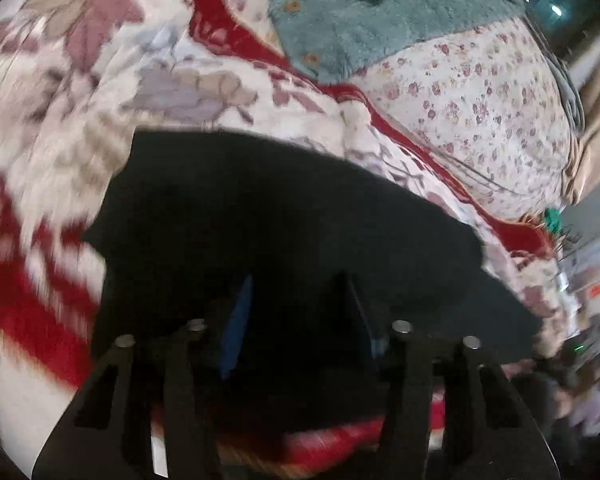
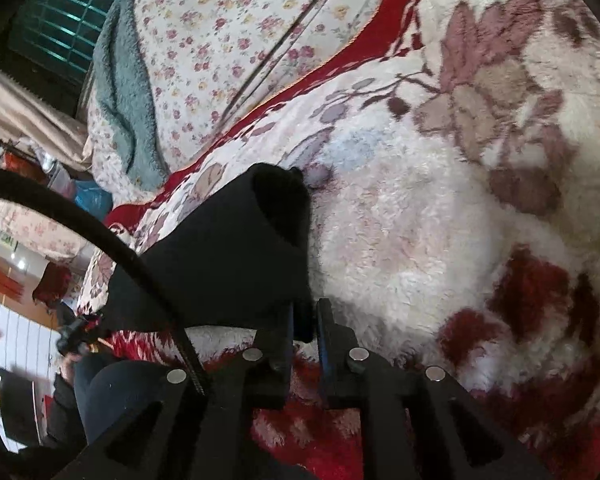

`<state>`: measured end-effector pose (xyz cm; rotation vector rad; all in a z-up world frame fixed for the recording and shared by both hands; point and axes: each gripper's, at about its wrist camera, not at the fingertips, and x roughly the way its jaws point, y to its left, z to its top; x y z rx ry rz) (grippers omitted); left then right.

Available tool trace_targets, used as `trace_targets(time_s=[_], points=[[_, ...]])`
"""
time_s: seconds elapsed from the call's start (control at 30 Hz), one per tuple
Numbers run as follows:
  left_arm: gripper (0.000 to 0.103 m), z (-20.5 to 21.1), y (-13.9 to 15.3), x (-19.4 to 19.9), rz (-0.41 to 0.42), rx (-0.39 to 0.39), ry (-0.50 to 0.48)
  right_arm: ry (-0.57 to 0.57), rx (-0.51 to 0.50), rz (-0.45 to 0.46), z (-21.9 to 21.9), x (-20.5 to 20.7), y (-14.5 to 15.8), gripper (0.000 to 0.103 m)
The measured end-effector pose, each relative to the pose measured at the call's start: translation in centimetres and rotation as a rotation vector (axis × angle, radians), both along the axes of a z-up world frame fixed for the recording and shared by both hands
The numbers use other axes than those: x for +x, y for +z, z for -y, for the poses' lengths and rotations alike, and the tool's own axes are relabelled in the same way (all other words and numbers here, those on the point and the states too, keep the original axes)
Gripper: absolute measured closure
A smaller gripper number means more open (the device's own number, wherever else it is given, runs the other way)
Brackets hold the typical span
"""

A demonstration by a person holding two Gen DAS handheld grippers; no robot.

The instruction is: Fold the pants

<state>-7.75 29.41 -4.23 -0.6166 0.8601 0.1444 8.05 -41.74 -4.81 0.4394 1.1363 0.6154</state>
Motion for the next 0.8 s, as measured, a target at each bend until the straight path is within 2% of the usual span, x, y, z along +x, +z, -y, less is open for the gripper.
trace_targets(time_s=[0.07,0.2,0.4,0.47,0.5,0.57,0.6,0.67,0.7,0.77,0.8], points=[[0.066,-0.3,0.1,1.1,-0.002,0.057,0.003,-0.044,-0.06,0.01,0.8,-0.3,0.6,0.093],[0.068,-1.5,0.2,4.1,-0.05,0.127,-0.002,-0.079,-0.209,0.054,1.7,-1.0,3.1,0.092],[0.068,-1.7,0.1,6.7,-0.104,0.218,0.012,-0.027,-0.126,0.215,-2.2,-0.3,9.7,0.09],[0.068,-2.0,0.1,7.0,-0.113,0.209,0.028,0.0,-0.093,0.236,-4.4,1.0,11.4,0.076],[0.068,-2.1,0.1,7.0,-0.117,0.197,0.035,0.008,-0.129,0.221,-5.5,2.1,11.4,0.062],[0.068,-2.2,0.4,6.5,-0.124,0.166,0.049,0.025,-0.244,0.169,-6.7,3.9,10.0,0.058],[0.068,-2.2,0.6,6.2,-0.127,0.15,0.054,0.035,-0.254,0.11,-6.5,5.0,8.2,0.058],[0.068,-2.3,1.7,4.9,-0.123,0.118,0.076,-0.038,-0.163,-0.02,-4.4,6.3,5.6,0.059],[0.068,-2.2,2.5,4.2,-0.108,0.127,0.083,-0.081,-0.088,-0.067,-3.0,6.5,4.8,0.063],[0.068,-1.3,5.3,2.2,-0.022,0.172,0.084,-0.109,-0.009,-0.051,-1.9,5.8,5.3,0.064],[0.068,-0.7,6.8,1.1,0.036,0.158,0.072,-0.086,0.045,-0.001,-2.1,4.9,6.4,0.064]])
